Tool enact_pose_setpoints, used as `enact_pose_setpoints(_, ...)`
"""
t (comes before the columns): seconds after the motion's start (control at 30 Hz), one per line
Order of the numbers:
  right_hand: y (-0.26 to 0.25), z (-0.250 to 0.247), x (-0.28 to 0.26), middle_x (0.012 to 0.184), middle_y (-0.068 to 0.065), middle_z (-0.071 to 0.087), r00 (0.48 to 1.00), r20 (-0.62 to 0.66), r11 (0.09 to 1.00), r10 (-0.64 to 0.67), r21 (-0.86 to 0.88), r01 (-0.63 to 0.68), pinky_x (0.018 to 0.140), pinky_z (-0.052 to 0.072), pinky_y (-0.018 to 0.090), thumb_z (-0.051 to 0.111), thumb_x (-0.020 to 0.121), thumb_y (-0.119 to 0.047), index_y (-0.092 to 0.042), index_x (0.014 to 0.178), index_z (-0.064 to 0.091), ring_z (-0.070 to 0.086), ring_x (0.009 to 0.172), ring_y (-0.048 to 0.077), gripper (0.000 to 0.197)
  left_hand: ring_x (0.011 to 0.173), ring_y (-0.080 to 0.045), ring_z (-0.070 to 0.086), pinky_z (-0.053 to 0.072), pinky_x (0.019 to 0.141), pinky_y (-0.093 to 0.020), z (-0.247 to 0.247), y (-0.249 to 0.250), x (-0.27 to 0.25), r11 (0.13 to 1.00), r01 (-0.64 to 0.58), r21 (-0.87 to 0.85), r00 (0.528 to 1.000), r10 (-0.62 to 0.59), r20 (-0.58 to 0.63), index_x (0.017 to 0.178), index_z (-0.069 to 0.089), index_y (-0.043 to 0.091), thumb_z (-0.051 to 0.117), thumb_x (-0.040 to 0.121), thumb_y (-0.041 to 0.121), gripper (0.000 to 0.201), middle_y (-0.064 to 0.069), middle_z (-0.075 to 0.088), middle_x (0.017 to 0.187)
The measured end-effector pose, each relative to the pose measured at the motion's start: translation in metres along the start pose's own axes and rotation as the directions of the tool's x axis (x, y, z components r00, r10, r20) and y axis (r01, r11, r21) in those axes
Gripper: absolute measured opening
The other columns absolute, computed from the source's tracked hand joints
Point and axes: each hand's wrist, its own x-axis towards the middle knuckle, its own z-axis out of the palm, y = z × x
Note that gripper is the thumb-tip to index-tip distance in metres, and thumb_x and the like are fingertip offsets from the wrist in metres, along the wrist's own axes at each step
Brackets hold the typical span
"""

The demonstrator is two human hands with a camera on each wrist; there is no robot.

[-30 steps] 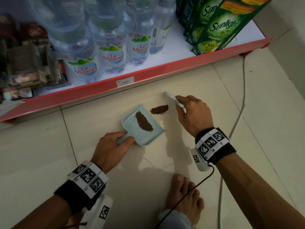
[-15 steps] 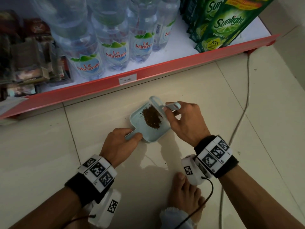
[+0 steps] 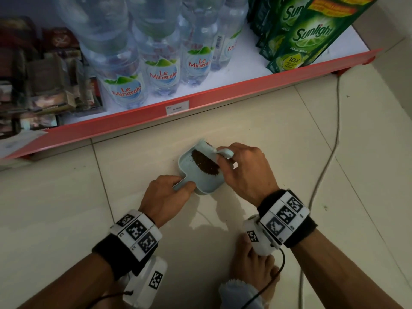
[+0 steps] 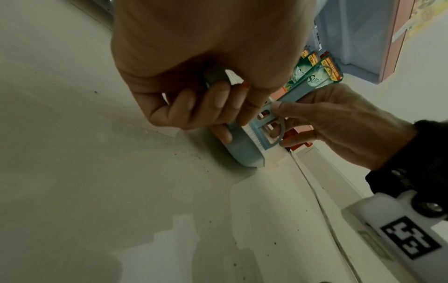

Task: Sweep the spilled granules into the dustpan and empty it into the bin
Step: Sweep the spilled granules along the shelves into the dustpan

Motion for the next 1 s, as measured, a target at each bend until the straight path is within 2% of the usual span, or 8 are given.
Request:
enact_pose_setpoints(0.17, 0.008, -0.010, 0.009, 0.077, -0.003, 0.065, 0.986, -0.155, 0.978, 0.057, -0.189, -0.086, 0.048, 0.047, 0.029, 0.053, 0.094, -0.029, -0.022, 0.102, 0.072, 0.061, 0.056, 0.023, 0.021, 0.044, 0.001, 0.049, 0.041, 0.054, -0.025, 0.000, -0.001, -0.001, 1.000, -0.008, -0.005, 1.000, 0.008, 0.014, 0.075, 0.073, 0.011, 0.059, 0.074, 0.055, 0.046, 0.013, 0.055, 0.048)
enact_pose_setpoints(0.27, 0.006, -0.004, 0.003, 0.074, -0.004, 0.060, 0.996, -0.071, 0.968, 0.055, -0.242, -0.070, 0.048, 0.035, 0.021, 0.052, 0.096, -0.029, -0.020, 0.099, 0.071, 0.052, 0.050, 0.019, 0.022, 0.042, 0.001, 0.048, 0.039, 0.052, -0.024, 0.001, 0.000, -0.002, 1.000, -0.017, 0.004, 1.000, 0.017, 0.017, 0.074, 0.070, 0.009, 0.062, 0.081, 0.048, 0.041, 0.014, 0.054, 0.045)
enact_pose_setpoints(0.4, -0.014, 0.008, -0.016, 0.083, 0.000, 0.066, 0.997, 0.072, 0.992, -0.021, -0.125, 0.030, 0.050, 0.051, 0.031, 0.050, 0.096, -0.028, -0.017, 0.102, 0.071, 0.060, 0.056, 0.020, 0.024, 0.044, -0.002, 0.047, 0.038, 0.052, -0.025, 0.002, 0.001, -0.002, 1.000, -0.016, 0.006, 1.000, 0.016, 0.006, 0.069, 0.063, 0.007, 0.063, 0.081, 0.045, 0.040, 0.014, 0.052, 0.045)
enact_pose_setpoints(0.47, -0.022, 0.009, -0.021, 0.087, 0.001, 0.070, 0.998, 0.044, 0.995, -0.055, -0.084, 0.058, 0.054, 0.055, 0.032, 0.052, 0.095, -0.026, -0.015, 0.103, 0.072, 0.064, 0.060, 0.019, 0.024, 0.048, -0.007, 0.049, 0.038, 0.054, -0.026, 0.001, 0.001, -0.002, 1.000, -0.011, -0.007, 1.000, 0.011, 0.003, 0.068, 0.061, 0.008, 0.063, 0.081, 0.045, 0.039, 0.014, 0.053, 0.046)
enact_pose_setpoints(0.57, -0.019, -0.001, -0.012, 0.079, 0.004, 0.070, 0.998, -0.038, 0.999, -0.051, -0.009, 0.051, 0.053, 0.056, 0.032, 0.052, 0.096, -0.022, -0.012, 0.097, 0.072, 0.063, 0.056, 0.017, 0.022, 0.046, -0.003, 0.046, 0.037, 0.054, -0.027, -0.001, -0.001, -0.003, 0.999, -0.032, -0.020, 0.999, 0.033, 0.007, 0.066, 0.059, 0.009, 0.063, 0.083, 0.044, 0.039, 0.015, 0.052, 0.047)
enact_pose_setpoints(0.73, 0.010, -0.022, 0.032, 0.078, 0.005, 0.073, 0.983, -0.180, 0.998, 0.026, -0.052, -0.036, 0.056, 0.055, 0.027, 0.054, 0.095, -0.022, -0.011, 0.091, 0.073, 0.068, 0.059, 0.020, 0.022, 0.048, -0.002, 0.044, 0.036, 0.052, -0.022, -0.006, -0.006, -0.010, 0.993, -0.096, -0.062, 0.995, 0.097, 0.006, 0.072, 0.063, 0.007, 0.063, 0.084, 0.046, 0.041, 0.013, 0.050, 0.051)
enact_pose_setpoints(0.87, 0.030, -0.013, 0.073, 0.081, 0.011, 0.069, 0.993, -0.078, 0.971, 0.085, -0.218, -0.100, 0.060, 0.044, 0.032, 0.046, 0.098, -0.025, -0.011, 0.091, 0.065, 0.062, 0.069, 0.036, 0.025, 0.051, -0.004, 0.044, 0.036, 0.052, -0.019, -0.013, -0.012, -0.019, 0.992, -0.102, -0.068, 0.995, 0.102, -0.008, 0.074, 0.065, 0.007, 0.065, 0.087, 0.042, 0.037, 0.008, 0.051, 0.054)
enact_pose_setpoints(1.0, 0.019, 0.005, 0.086, 0.095, 0.011, 0.072, 0.980, 0.164, 0.934, -0.111, -0.321, 0.159, 0.064, 0.051, 0.033, 0.041, 0.102, -0.018, -0.015, 0.115, 0.062, 0.064, 0.067, 0.030, 0.025, 0.057, -0.008, 0.050, 0.043, 0.059, -0.030, -0.021, -0.021, -0.030, 0.992, -0.070, -0.102, 0.998, 0.070, 0.001, 0.080, 0.070, 0.008, 0.065, 0.089, 0.039, 0.033, -0.006, 0.059, 0.061)
